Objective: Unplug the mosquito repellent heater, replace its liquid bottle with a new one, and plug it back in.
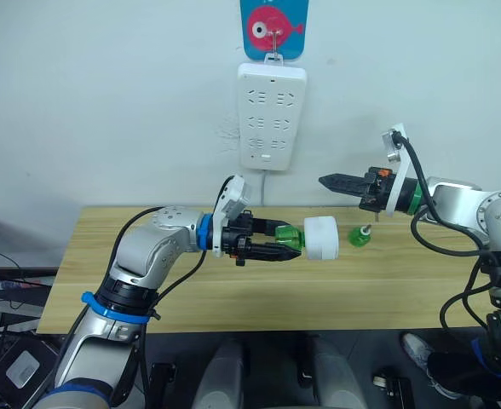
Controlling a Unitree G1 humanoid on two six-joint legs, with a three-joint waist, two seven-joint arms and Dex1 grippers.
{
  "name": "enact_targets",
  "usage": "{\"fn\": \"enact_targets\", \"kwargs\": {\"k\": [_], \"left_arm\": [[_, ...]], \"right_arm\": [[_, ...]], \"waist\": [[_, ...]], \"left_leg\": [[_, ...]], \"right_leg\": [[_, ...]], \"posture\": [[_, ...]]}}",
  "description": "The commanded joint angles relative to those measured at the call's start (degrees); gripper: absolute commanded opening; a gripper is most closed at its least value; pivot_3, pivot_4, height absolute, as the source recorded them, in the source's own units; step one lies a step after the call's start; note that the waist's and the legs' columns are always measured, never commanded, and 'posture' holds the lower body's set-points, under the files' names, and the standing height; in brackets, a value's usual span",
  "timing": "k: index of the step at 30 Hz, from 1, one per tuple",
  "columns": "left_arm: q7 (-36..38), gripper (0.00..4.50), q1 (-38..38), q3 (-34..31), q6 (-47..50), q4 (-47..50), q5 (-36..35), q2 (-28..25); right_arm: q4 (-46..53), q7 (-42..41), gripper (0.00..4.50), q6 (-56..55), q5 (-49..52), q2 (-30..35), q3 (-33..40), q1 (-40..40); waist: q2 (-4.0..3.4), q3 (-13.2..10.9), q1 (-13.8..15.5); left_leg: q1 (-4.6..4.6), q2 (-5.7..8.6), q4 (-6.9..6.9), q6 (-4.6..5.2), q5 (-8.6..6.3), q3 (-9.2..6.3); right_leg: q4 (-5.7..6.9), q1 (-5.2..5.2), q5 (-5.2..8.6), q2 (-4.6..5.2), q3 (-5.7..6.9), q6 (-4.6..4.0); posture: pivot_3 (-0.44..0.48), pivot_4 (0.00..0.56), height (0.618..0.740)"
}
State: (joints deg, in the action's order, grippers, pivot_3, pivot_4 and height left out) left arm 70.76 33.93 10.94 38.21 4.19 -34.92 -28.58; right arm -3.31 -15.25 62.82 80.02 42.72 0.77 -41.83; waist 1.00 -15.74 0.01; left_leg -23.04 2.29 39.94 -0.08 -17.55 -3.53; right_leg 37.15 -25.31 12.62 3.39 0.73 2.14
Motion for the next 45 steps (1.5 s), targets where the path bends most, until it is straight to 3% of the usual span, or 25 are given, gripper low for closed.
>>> {"fn": "enact_targets", "kwargs": {"k": [1, 14, 20, 26, 31, 37, 45], "left_arm": [[0.83, 2.28, -0.56, -0.76, -0.47, 2.58, -0.75, -0.61], [-0.67, 2.28, 1.25, -2.97, 2.15, 1.59, -3.63, 0.68], [-0.31, 2.28, 1.02, -1.89, -0.38, -0.62, -0.29, 0.03], [-0.67, 2.28, 1.15, 0.37, -3.14, -2.66, 3.98, 0.39], [0.84, 2.28, 0.33, 1.84, -4.86, -2.33, 5.69, -0.10], [1.78, 2.28, 0.22, 1.47, -4.35, -1.38, 4.61, 0.16], [2.40, 2.28, 0.39, 0.43, -3.45, -0.49, 2.99, 1.21]], "right_arm": [[1.45, -4.65, 0.03, 1.69, -0.92, 0.67, 3.94, -0.22], [14.14, -7.21, 0.03, 5.69, -9.04, -3.02, 2.04, 15.86], [20.70, -11.77, 0.03, 13.24, 3.88, 0.01, 4.58, 18.15], [18.38, -4.58, 0.03, 10.87, 21.27, 0.46, 3.83, 14.63], [15.92, 3.35, 0.03, 6.18, 28.73, 0.52, 1.66, 12.95], [13.25, 10.57, 0.03, 1.81, 22.24, -1.56, 0.62, 11.38], [13.15, 10.52, 0.03, 1.53, 12.53, -2.73, 0.63, 11.00]], "waist": [[0.00, 0.00, -0.07], [0.01, 0.03, -0.10], [0.01, 0.03, -0.11], [0.01, 0.03, -0.15], [0.01, 0.03, -0.17], [0.01, 0.03, -0.20], [0.01, 0.03, -0.25]], "left_leg": [[0.01, 0.00, 0.00, 0.00, 0.00, 0.00], [0.04, 0.00, 0.02, 0.00, 0.00, 0.02], [0.06, 0.00, 0.02, 0.00, 0.00, -0.02], [0.10, 0.00, 0.03, 0.00, 0.00, 0.02], [0.08, 0.00, 0.02, 0.00, 0.00, -0.03], [0.08, 0.00, 0.02, 0.00, 0.00, 0.00], [0.06, 0.00, 0.02, 0.01, 0.00, 0.01]], "right_leg": [[0.02, 0.00, 0.00, 0.00, 0.00, 0.00], [0.09, 0.01, 0.00, 0.00, -0.03, 0.00], [0.09, 0.02, 0.00, -0.01, -0.01, 0.00], [0.09, 0.04, 0.00, -0.02, -0.02, 0.00], [0.08, 0.04, 0.00, 0.00, 0.01, 0.00], [0.08, 0.04, 0.00, 0.01, -0.01, 0.00], [0.08, 0.04, 0.00, 0.01, -0.01, 0.00]], "posture": [[0.021, 0.236, 0.740], [0.023, 0.246, 0.740], [0.016, 0.251, 0.740], [0.009, 0.256, 0.740], [0.008, 0.260, 0.740], [0.003, 0.260, 0.740], [-0.001, 0.262, 0.740]]}}
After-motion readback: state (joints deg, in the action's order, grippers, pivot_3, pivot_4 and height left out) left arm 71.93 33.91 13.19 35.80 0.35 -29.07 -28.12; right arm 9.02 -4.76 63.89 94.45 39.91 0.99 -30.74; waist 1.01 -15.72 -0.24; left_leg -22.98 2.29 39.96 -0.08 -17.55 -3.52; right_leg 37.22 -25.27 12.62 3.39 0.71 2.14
